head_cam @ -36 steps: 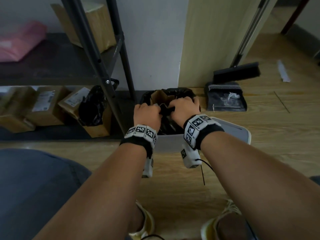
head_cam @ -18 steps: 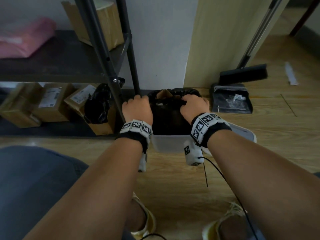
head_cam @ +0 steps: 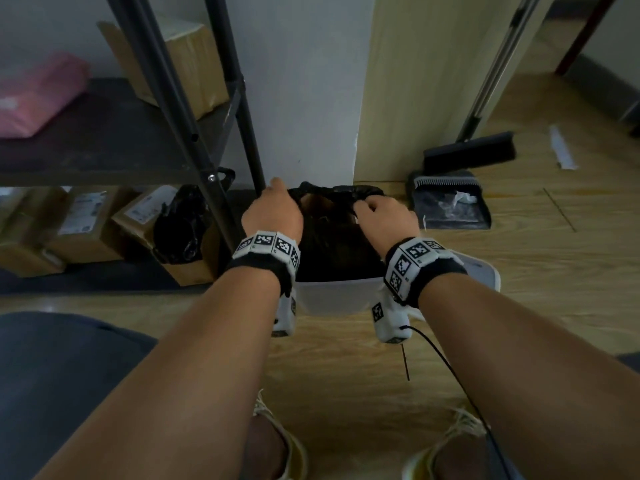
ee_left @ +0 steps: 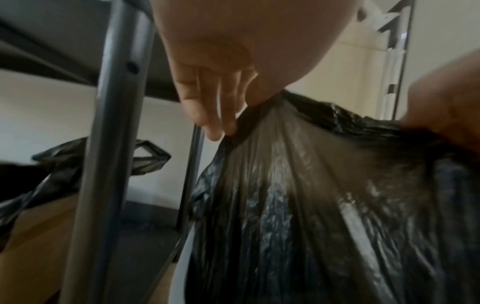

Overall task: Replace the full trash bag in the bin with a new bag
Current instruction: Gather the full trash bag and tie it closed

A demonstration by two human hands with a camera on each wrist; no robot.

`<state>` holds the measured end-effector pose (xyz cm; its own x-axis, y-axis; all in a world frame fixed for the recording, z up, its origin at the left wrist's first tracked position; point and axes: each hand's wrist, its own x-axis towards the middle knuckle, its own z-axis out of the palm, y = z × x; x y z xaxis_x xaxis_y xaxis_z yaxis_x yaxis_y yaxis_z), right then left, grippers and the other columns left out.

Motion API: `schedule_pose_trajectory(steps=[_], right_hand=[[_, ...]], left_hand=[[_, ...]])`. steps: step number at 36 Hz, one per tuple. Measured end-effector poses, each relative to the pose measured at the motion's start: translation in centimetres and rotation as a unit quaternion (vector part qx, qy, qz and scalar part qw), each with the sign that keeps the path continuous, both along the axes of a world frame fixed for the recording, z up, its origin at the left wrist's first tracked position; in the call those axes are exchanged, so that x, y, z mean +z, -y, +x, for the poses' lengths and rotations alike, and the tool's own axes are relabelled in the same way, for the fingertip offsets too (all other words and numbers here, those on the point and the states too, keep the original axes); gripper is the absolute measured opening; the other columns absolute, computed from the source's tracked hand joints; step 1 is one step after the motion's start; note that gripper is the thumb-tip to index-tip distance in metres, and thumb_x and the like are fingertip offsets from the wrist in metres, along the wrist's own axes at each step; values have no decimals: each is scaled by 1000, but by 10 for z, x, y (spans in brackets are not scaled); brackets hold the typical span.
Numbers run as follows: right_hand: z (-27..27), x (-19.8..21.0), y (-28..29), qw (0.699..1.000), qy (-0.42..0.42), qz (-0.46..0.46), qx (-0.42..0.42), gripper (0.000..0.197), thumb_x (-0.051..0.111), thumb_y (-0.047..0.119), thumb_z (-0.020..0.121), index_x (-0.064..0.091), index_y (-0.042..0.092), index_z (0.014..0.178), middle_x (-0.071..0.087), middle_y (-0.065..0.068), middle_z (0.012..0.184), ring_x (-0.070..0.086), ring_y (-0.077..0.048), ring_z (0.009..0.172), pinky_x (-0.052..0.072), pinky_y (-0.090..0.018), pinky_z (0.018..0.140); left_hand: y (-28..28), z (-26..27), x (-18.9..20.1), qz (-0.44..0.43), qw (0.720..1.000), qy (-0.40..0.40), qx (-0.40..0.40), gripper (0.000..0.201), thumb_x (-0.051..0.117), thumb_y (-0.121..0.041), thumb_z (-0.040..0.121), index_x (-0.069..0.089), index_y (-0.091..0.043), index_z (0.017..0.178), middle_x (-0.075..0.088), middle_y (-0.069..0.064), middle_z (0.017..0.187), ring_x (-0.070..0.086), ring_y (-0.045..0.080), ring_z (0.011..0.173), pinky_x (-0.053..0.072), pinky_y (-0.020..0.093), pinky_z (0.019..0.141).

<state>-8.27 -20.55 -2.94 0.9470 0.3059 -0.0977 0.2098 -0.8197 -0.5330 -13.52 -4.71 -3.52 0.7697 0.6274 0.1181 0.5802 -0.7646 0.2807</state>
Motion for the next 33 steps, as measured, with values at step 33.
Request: schedule_pose_trajectory(steps=[33], right_hand=[[130,-46,-24,967,-184,-115,-135,26,43,17,99,61,0,108,62,-20,122,56,-35,116,39,-46,105]], left_hand=[[-55,98,-50,-136,968,-190,92,28,48,-12,97,66,6,108,66,22,116,63,36,108,50,39,86]])
